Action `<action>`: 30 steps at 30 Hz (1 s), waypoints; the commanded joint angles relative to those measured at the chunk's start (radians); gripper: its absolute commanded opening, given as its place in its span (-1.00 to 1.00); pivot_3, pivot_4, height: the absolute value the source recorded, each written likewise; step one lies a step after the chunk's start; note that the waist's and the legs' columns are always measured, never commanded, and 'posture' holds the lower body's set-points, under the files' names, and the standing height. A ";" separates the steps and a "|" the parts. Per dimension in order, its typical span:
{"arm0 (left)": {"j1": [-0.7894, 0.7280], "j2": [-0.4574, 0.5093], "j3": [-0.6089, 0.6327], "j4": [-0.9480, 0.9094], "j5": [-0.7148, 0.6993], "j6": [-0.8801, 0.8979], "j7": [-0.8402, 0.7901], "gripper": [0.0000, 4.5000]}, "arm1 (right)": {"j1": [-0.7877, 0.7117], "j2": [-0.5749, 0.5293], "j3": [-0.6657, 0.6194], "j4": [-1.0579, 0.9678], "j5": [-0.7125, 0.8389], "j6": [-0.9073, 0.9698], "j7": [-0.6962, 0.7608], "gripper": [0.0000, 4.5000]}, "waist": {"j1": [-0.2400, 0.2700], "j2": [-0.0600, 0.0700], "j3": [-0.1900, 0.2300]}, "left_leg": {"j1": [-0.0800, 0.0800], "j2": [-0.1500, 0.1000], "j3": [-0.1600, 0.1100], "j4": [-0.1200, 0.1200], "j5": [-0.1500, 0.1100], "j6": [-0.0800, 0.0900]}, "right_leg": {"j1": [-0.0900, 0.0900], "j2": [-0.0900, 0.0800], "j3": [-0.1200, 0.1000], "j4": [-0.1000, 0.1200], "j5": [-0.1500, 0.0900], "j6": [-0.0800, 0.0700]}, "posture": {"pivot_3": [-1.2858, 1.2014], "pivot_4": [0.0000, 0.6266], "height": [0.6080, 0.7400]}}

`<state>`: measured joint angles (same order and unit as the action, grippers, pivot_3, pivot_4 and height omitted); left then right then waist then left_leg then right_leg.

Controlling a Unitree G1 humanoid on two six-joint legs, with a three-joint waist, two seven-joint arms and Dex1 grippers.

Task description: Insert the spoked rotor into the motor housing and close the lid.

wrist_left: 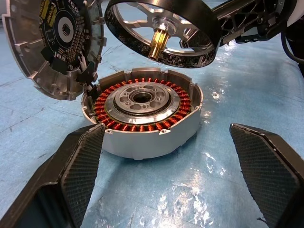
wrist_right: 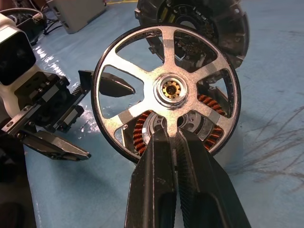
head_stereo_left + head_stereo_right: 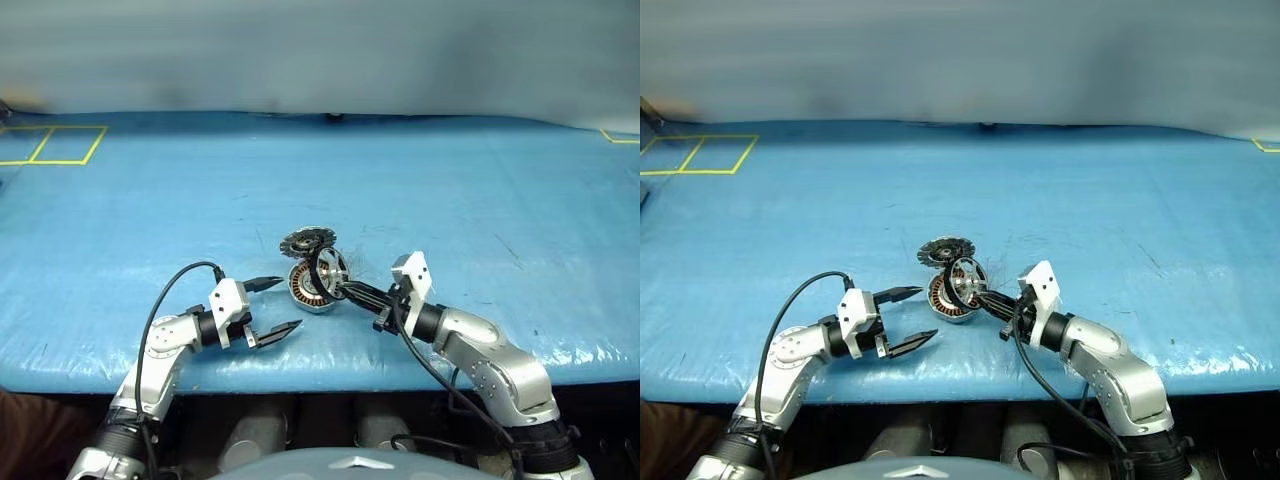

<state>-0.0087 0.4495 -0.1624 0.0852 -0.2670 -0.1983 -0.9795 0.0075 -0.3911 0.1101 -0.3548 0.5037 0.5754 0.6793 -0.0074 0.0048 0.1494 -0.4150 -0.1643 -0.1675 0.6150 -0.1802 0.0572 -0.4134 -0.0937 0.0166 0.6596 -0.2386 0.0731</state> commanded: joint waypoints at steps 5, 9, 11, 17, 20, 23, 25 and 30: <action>0.011 0.009 0.014 -0.044 0.007 -0.006 0.014 1.00 | -0.038 0.014 0.015 0.020 -0.017 -0.028 0.007 -0.99 | 0.001 0.000 0.000 | 0.000 0.000 0.000 0.000 0.000 0.000 | 0.000 0.000 0.000 0.000 0.000 0.000 | 0.03 -0.52 1.00; 0.013 0.011 0.016 -0.046 0.006 -0.006 0.019 1.00 | -0.045 0.019 0.021 0.045 -0.034 -0.033 0.003 -0.99 | 0.001 0.000 0.000 | 0.000 0.000 0.000 0.000 0.000 0.000 | 0.000 0.000 0.000 0.000 0.000 0.000 | 0.03 -0.52 1.00; 0.013 0.012 0.016 -0.046 0.007 -0.006 0.020 1.00 | -0.046 0.020 0.023 0.051 -0.037 -0.035 0.003 -0.99 | 0.001 0.000 0.000 | 0.000 0.000 0.000 0.000 0.000 0.000 | 0.000 0.000 0.000 0.000 0.001 0.000 | 0.03 -0.52 1.00; 0.012 0.013 0.017 -0.044 0.007 -0.008 0.021 1.00 | -0.049 0.016 0.034 0.056 -0.034 -0.023 0.006 -0.88 | 0.000 0.000 0.000 | 0.000 0.000 0.000 0.000 0.000 0.000 | 0.000 0.000 0.000 0.000 0.001 0.000 | 0.03 -0.52 1.00; 0.012 0.013 0.018 -0.044 0.008 -0.009 0.021 1.00 | -0.049 0.014 0.040 0.057 -0.044 -0.029 0.002 -0.49 | 0.000 0.000 0.000 | 0.000 0.000 0.000 0.000 0.000 0.000 | 0.000 0.000 0.000 0.000 0.000 0.000 | 0.03 -0.52 1.00; 0.013 0.016 0.021 -0.046 0.004 -0.006 0.018 1.00 | -0.051 0.018 0.043 0.058 -0.058 -0.044 -0.003 -0.21 | 0.001 0.000 0.000 | 0.000 0.000 0.000 0.000 0.000 0.000 | 0.000 0.000 0.000 0.000 0.001 0.000 | 0.03 -0.52 1.00; 0.015 0.019 0.022 -0.049 0.000 -0.005 0.017 1.00 | -0.051 0.022 0.042 0.057 -0.060 -0.045 -0.002 -0.21 | 0.000 0.000 0.000 | 0.000 0.000 0.000 0.000 0.000 0.000 | 0.000 0.000 0.000 0.000 0.001 0.000 | 0.03 -0.52 1.00; 0.018 0.026 0.025 -0.059 -0.010 0.001 0.014 1.00 | -0.056 0.039 0.035 0.053 -0.049 -0.043 0.001 -0.21 | 0.000 0.000 0.000 | 0.000 0.000 0.000 0.000 0.000 0.000 | 0.000 0.000 0.000 0.000 0.001 0.001 | 0.03 -0.52 1.00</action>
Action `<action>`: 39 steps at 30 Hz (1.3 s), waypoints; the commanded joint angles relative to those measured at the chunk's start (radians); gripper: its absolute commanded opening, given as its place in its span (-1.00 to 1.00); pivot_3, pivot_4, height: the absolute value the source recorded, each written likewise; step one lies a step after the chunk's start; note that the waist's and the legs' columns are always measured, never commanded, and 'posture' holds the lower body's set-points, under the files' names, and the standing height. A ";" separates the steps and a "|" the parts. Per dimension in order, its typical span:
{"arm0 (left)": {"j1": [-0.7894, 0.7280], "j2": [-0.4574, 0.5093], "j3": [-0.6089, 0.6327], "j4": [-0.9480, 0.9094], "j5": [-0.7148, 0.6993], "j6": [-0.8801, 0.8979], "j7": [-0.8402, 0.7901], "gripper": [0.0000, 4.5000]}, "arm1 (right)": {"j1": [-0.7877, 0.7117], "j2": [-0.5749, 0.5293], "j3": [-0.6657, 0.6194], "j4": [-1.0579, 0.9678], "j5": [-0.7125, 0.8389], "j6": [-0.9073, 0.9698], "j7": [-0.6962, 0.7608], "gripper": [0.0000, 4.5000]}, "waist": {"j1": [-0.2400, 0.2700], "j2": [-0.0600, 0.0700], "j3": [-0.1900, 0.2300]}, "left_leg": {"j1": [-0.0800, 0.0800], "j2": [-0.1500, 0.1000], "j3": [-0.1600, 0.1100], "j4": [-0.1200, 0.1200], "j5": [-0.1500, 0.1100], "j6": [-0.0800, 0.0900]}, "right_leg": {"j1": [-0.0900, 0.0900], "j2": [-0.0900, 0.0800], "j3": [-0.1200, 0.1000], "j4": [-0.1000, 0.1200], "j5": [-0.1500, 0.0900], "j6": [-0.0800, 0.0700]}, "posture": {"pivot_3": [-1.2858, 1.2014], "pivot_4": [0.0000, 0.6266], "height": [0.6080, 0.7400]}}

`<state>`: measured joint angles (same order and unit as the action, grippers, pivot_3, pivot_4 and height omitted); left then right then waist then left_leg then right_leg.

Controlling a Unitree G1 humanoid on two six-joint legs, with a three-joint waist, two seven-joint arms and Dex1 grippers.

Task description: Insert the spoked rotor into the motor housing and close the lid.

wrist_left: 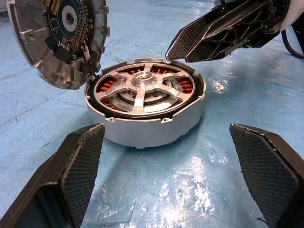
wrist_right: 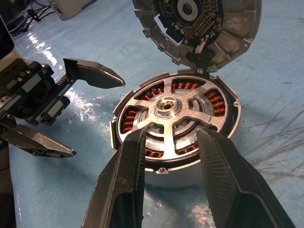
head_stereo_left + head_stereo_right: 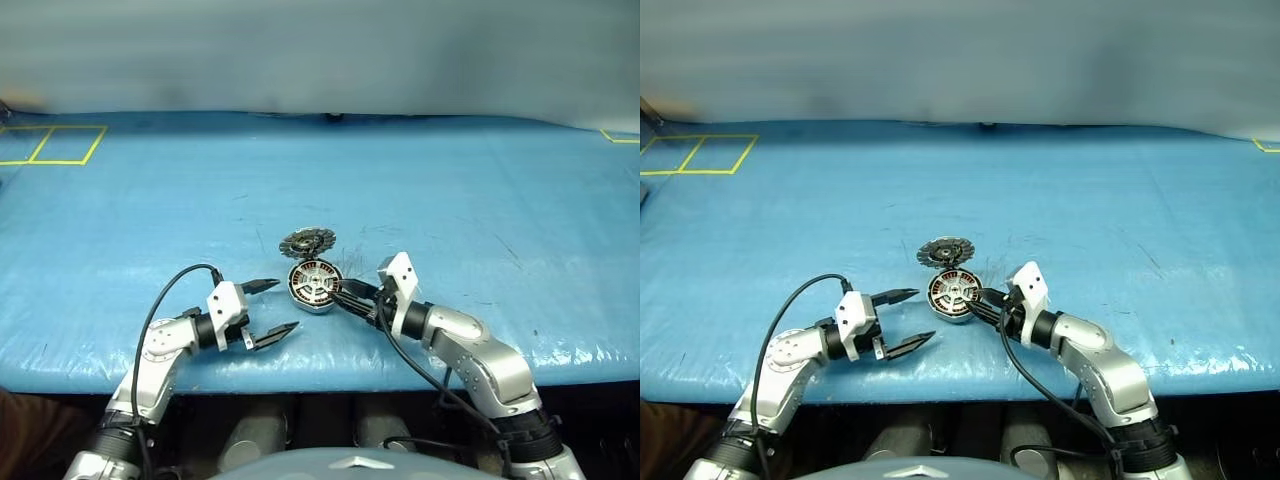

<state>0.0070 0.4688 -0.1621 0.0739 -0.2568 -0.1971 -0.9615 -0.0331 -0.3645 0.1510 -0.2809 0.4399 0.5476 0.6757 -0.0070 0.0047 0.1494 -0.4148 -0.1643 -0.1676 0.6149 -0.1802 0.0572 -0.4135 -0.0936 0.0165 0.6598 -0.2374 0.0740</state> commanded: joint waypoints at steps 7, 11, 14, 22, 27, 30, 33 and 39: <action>0.003 0.013 0.027 -0.051 -0.029 0.005 -0.004 1.00 | -0.049 0.047 0.009 0.013 -0.012 -0.028 -0.009 -0.78 | -0.001 0.000 0.000 | 0.000 0.000 0.000 0.000 0.000 0.000 | 0.000 0.000 0.000 0.000 0.000 0.000 | 0.03 -0.52 1.00; 0.000 0.013 0.028 -0.045 -0.027 -0.001 0.003 1.00 | -0.077 0.060 0.044 0.033 -0.045 -0.050 -0.005 -0.98 | -0.001 0.000 0.000 | 0.000 0.000 0.000 0.000 0.000 0.000 | 0.000 0.000 0.000 0.000 0.001 -0.001 | 0.03 -0.52 1.00; -0.002 0.011 0.029 -0.042 -0.025 -0.004 0.005 1.00 | -0.105 0.073 0.088 0.045 -0.070 -0.059 0.008 -0.98 | -0.004 0.000 0.000 | 0.000 0.000 0.000 0.000 0.000 0.000 | 0.000 0.000 0.000 0.000 0.001 -0.001 | 0.03 -0.52 1.00; -0.005 0.011 0.038 -0.040 -0.018 -0.010 0.021 1.00 | -0.127 0.090 0.159 0.137 -0.164 -0.071 -0.018 -0.98 | -0.002 0.000 0.000 | 0.000 0.000 0.000 0.000 0.000 0.000 | 0.000 0.000 0.000 0.000 0.002 -0.002 | 0.03 -0.52 1.00; -0.011 0.006 0.058 -0.050 -0.007 0.024 0.075 1.00 | -0.108 0.101 0.140 0.110 -0.135 -0.080 0.000 -0.98 | -0.003 -0.001 0.000 | 0.002 0.000 0.000 0.000 0.000 -0.001 | 0.001 0.001 0.000 0.001 0.000 0.000 | 0.03 -0.52 1.00; -0.029 0.003 0.063 -0.039 0.041 0.048 0.143 1.00 | -0.102 0.119 0.098 0.068 -0.076 -0.083 0.014 -0.98 | -0.002 -0.001 0.000 | 0.002 0.000 0.000 0.000 0.000 -0.001 | 0.001 0.001 0.000 0.001 0.000 0.000 | 0.03 -0.52 1.00; -0.046 -0.008 0.076 -0.034 0.057 0.090 0.207 1.00 | -0.094 0.124 0.057 0.029 -0.021 -0.077 0.020 -0.98 | -0.002 -0.001 0.000 | 0.001 0.000 0.000 0.000 0.000 -0.001 | 0.001 0.001 0.000 0.000 0.002 -0.001 | 0.03 -0.52 1.00; -0.105 -0.021 0.094 -0.004 0.119 0.175 0.331 0.72 | -0.056 0.085 -0.046 -0.020 0.004 -0.079 -0.027 -1.00 | 0.002 -0.001 0.000 | 0.001 0.000 -0.001 0.000 0.000 -0.001 | 0.001 0.001 0.000 0.000 0.001 0.000 | 0.03 -0.52 1.00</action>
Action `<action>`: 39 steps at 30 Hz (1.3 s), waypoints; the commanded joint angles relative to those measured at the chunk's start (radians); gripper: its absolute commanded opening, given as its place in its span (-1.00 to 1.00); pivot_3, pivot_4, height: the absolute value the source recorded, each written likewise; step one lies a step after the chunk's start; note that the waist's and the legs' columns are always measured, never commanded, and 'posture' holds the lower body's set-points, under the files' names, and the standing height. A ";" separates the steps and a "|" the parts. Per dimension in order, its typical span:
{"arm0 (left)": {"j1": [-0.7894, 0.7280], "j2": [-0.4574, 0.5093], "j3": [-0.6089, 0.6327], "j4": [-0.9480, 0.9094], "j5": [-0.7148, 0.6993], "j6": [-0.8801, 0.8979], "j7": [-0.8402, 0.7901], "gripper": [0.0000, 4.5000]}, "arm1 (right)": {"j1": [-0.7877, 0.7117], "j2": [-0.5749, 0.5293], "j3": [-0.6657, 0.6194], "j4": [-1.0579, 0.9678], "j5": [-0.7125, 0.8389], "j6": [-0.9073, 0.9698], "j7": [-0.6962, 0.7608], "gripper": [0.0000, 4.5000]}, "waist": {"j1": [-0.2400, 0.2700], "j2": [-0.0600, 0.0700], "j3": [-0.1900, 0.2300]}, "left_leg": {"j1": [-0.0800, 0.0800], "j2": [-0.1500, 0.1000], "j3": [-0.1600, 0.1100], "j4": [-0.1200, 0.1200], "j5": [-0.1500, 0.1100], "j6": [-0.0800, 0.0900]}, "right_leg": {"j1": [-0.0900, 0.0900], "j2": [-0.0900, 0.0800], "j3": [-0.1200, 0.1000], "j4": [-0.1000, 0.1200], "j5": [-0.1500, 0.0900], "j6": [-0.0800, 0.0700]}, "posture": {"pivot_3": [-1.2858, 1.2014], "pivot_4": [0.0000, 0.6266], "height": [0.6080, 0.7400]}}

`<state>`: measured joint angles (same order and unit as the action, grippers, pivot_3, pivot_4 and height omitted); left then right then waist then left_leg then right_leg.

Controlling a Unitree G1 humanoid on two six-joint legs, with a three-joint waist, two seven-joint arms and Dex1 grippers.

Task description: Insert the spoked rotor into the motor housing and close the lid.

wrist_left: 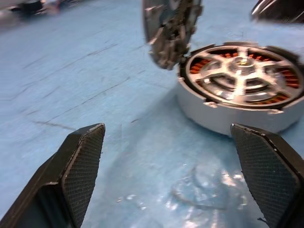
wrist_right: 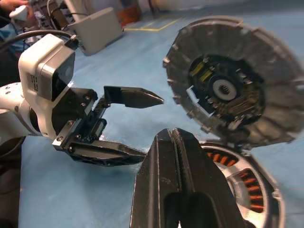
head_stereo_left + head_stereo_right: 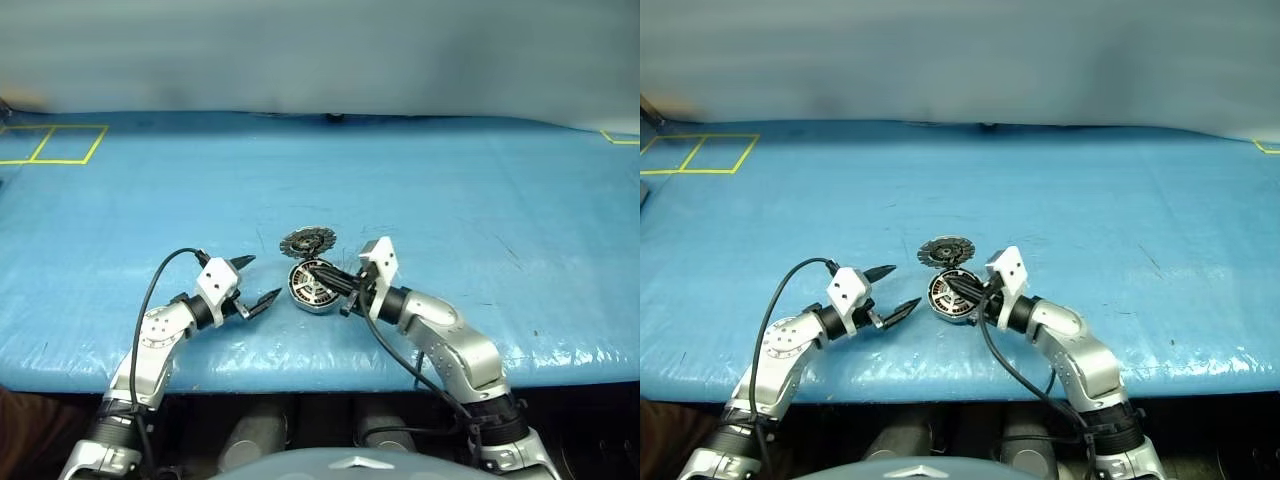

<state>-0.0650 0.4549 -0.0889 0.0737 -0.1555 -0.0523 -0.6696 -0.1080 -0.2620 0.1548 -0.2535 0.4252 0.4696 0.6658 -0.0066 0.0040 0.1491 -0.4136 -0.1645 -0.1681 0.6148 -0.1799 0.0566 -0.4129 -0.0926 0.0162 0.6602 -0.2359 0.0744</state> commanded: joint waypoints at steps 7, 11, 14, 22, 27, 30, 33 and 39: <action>-0.163 -0.040 0.006 0.081 0.102 0.068 0.138 -0.32 | 0.070 -0.063 -0.074 -0.063 0.017 0.002 -0.035 -1.00 | 0.007 0.000 0.000 | 0.000 0.000 0.000 0.000 0.000 0.000 | 0.000 0.000 -0.001 0.000 0.000 0.000 | 0.03 -0.52 1.00; -0.305 -0.083 0.018 0.198 0.159 0.072 0.243 -0.95 | 0.090 -0.066 -0.055 -0.064 0.018 0.005 -0.032 -1.00 | 0.012 -0.001 0.000 | 0.000 0.000 0.000 0.001 0.000 0.000 | 0.000 0.000 -0.001 0.000 0.000 0.001 | 0.03 -0.52 1.00; -0.402 -0.124 0.036 0.279 0.152 0.063 0.283 -0.98 | 0.099 -0.072 -0.035 -0.067 0.017 0.008 -0.018 -1.00 | 0.018 -0.002 0.001 | -0.001 0.000 0.000 0.003 0.000 0.000 | 0.000 0.000 -0.003 0.000 0.001 0.003 | 0.03 -0.52 1.00; -0.594 -0.211 0.020 0.429 0.018 0.013 0.021 -0.98 | 0.120 -0.087 -0.019 -0.071 0.013 0.003 -0.006 -1.00 | 0.018 -0.002 0.001 | -0.003 -0.001 0.000 0.005 0.000 0.001 | 0.000 0.000 -0.003 -0.001 0.003 0.001 | 0.03 -0.52 1.00; -0.606 -0.238 -0.010 0.438 -0.069 0.068 -0.228 -0.98 | 0.132 -0.092 -0.031 -0.079 0.016 -0.001 -0.010 -1.00 | 0.013 -0.003 0.001 | -0.003 -0.001 0.000 0.005 0.000 0.001 | 0.000 0.000 -0.003 0.000 0.003 0.001 | 0.03 -0.52 1.00; -0.591 -0.229 -0.044 0.416 -0.086 0.118 -0.333 -0.98 | 0.140 -0.097 -0.047 -0.087 0.018 -0.002 -0.016 -1.00 | 0.007 -0.003 0.001 | -0.003 -0.001 0.000 0.005 0.000 0.001 | 0.001 0.000 -0.003 0.000 0.003 0.001 | 0.03 -0.52 1.00; -0.567 -0.204 -0.081 0.367 -0.098 0.189 -0.436 -0.98 | 0.151 -0.104 -0.066 -0.090 0.018 -0.003 -0.021 -1.00 | 0.000 -0.003 0.001 | -0.003 -0.001 0.000 0.006 0.000 0.001 | 0.001 0.000 -0.003 0.000 0.003 0.001 | 0.03 -0.52 1.00; -0.537 -0.157 -0.142 0.320 -0.069 0.259 -0.499 -0.98 | 0.158 -0.106 -0.079 -0.093 0.016 -0.004 -0.027 -1.00 | -0.004 -0.003 0.001 | -0.003 -0.001 -0.001 0.006 0.000 0.001 | 0.001 0.000 -0.003 0.000 0.003 0.001 | 0.03 -0.52 1.00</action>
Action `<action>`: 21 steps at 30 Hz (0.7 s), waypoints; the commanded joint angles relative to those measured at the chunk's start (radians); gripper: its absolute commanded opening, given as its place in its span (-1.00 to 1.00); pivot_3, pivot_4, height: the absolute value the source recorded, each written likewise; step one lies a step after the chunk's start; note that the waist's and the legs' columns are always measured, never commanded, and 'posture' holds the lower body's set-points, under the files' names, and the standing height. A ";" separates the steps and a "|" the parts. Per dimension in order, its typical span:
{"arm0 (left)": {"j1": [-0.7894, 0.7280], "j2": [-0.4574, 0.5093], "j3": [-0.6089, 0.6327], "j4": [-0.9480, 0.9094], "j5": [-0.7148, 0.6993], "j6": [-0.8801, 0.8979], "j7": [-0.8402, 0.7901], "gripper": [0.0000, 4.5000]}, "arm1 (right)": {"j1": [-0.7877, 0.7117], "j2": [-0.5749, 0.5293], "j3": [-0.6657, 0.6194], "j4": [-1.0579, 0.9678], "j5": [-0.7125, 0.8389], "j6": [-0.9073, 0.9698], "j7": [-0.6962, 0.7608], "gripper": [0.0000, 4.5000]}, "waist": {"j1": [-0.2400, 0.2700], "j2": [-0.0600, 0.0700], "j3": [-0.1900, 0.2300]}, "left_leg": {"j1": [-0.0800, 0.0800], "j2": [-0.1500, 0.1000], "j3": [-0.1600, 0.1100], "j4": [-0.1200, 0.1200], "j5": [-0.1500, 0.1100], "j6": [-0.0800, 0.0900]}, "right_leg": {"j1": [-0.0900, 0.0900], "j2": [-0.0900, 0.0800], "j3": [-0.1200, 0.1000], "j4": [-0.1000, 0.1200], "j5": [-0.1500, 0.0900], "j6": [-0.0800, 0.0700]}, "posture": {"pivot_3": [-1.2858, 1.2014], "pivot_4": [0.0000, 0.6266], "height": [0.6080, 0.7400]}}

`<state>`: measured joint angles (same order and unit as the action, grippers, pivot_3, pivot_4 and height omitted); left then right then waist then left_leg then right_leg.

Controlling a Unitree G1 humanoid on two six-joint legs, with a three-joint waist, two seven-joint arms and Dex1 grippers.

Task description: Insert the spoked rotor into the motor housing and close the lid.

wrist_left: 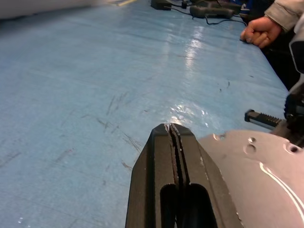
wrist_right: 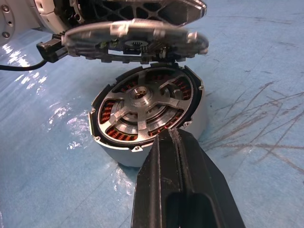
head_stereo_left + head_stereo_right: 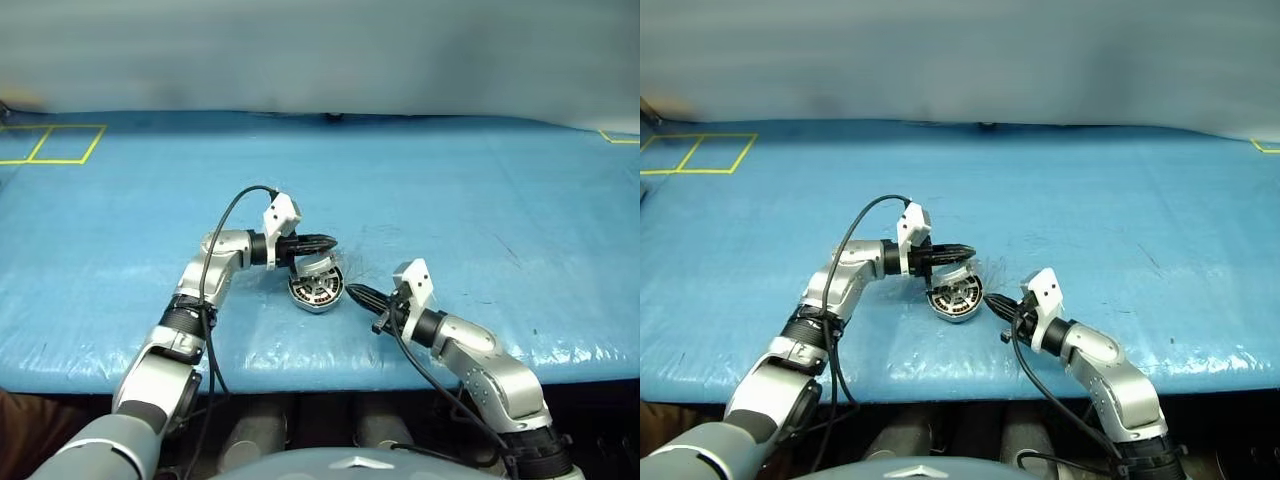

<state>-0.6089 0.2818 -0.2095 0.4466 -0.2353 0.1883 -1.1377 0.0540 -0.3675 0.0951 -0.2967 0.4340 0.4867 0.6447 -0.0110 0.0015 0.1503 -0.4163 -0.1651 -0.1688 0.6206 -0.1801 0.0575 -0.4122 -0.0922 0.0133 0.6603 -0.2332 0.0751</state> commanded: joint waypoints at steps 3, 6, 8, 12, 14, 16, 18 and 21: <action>0.027 0.043 -0.056 -0.070 0.028 0.049 -0.052 -0.98 | -0.004 0.004 -0.021 -0.050 0.006 -0.024 -0.015 -1.00 | 0.000 0.000 0.000 | 0.000 0.000 0.000 0.000 0.000 0.000 | 0.001 0.000 0.000 0.000 0.000 0.000 | 0.03 -0.52 1.00; 0.043 0.061 -0.077 -0.082 0.051 0.056 -0.057 -0.98 | -0.003 0.007 -0.021 -0.050 0.005 -0.026 -0.024 -1.00 | 0.001 0.000 0.000 | 0.000 0.000 0.000 0.000 0.000 0.000 | 0.000 0.000 0.000 0.000 0.000 0.000 | 0.03 -0.52 1.00; 0.056 0.072 -0.088 -0.092 0.063 0.063 -0.061 -0.98 | -0.004 0.008 -0.021 -0.050 0.005 -0.028 -0.028 -1.00 | 0.002 0.000 0.000 | 0.000 0.000 -0.001 0.000 0.000 0.000 | 0.001 0.000 0.001 0.000 0.000 0.000 | 0.03 -0.52 1.00; 0.092 0.092 -0.104 -0.102 0.086 0.056 -0.040 -0.98 | -0.002 0.010 -0.022 -0.051 0.004 -0.034 -0.034 -1.00 | 0.001 0.000 -0.001 | 0.001 0.000 -0.001 0.000 0.000 0.000 | 0.001 0.000 0.001 0.000 0.000 0.000 | 0.03 -0.52 1.00; 0.113 0.091 -0.095 -0.104 0.088 0.044 -0.019 -0.98 | -0.003 0.013 -0.022 -0.053 0.004 -0.042 -0.037 -1.00 | 0.001 0.000 -0.001 | 0.002 0.000 -0.001 0.000 0.000 0.000 | 0.002 0.000 0.001 0.000 0.000 0.000 | 0.03 -0.52 1.00; 0.132 0.082 -0.073 -0.109 0.084 0.018 0.014 -0.98 | -0.008 0.018 -0.019 -0.055 0.003 -0.051 -0.038 -1.00 | 0.001 0.000 -0.002 | 0.002 0.000 -0.001 0.000 0.000 0.000 | 0.002 0.000 0.002 0.000 -0.002 0.002 | 0.03 -0.52 1.00; 0.150 0.068 -0.041 -0.119 0.066 -0.039 0.038 -0.98 | -0.014 0.024 -0.013 -0.056 0.000 -0.063 -0.039 -1.00 | 0.001 0.000 -0.002 | 0.003 0.001 -0.001 0.000 0.000 0.000 | 0.003 0.000 0.002 0.000 -0.002 0.003 | 0.03 -0.52 1.00; 0.172 0.045 0.041 -0.152 0.015 -0.109 0.085 -0.98 | -0.026 0.034 -0.010 -0.056 -0.006 -0.084 -0.040 -1.00 | 0.001 0.000 -0.002 | 0.003 0.001 -0.001 0.000 0.000 -0.001 | 0.002 0.000 0.002 0.000 -0.002 0.003 | 0.03 -0.52 1.00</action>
<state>-0.4441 0.3298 -0.2142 0.3102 -0.1997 0.1151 -1.0834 0.0467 -0.3417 0.0931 -0.3056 0.4305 0.4356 0.6064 -0.0101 0.0019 0.1485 -0.4139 -0.1644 -0.1694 0.6203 -0.1800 0.0570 -0.4100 -0.0921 0.0154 0.6606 -0.2352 0.0781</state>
